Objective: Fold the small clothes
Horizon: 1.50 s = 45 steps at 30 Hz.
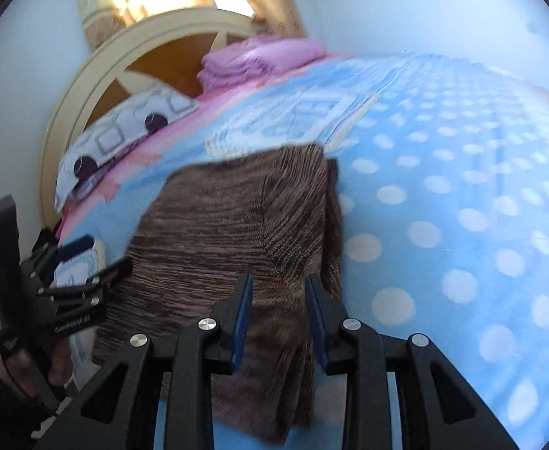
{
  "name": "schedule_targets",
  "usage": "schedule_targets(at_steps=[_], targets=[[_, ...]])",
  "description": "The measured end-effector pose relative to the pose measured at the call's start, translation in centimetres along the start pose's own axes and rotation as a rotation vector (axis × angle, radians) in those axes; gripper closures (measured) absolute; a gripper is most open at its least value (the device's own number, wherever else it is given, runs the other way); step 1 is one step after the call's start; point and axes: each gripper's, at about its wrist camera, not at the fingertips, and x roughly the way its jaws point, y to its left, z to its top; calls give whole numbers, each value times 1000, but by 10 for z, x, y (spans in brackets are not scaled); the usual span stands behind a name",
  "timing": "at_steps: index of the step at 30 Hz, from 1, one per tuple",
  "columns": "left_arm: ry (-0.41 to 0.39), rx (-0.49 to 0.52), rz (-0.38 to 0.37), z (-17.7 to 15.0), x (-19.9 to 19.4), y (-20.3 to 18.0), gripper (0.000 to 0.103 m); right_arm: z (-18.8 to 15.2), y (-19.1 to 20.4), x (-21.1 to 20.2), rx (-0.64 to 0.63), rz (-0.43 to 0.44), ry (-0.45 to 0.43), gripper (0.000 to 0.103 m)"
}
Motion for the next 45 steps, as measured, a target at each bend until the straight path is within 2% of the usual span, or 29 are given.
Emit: schedule_targets(at_steps=[3, 4, 9, 17, 29, 45], targets=[[-22, -20, -34, -5, -25, 8, 8, -11, 21, -32, 2, -30, -63, 51], [-31, -31, -40, -5, -33, 11, 7, -15, 28, -43, 1, -30, -88, 48], [-119, -74, -55, 0, -69, 25, 5, -29, 57, -80, -29, -45, -158, 48], [-190, -85, -83, 9, -95, 25, 4, -32, 72, -119, -47, -86, -234, 45], [-218, -76, -83, 10, -109, 21, 4, -36, 82, -129, -68, -76, -244, 44], [-214, -75, -86, 9, -109, 20, 4, -41, 91, -127, -91, -65, -233, 44]])
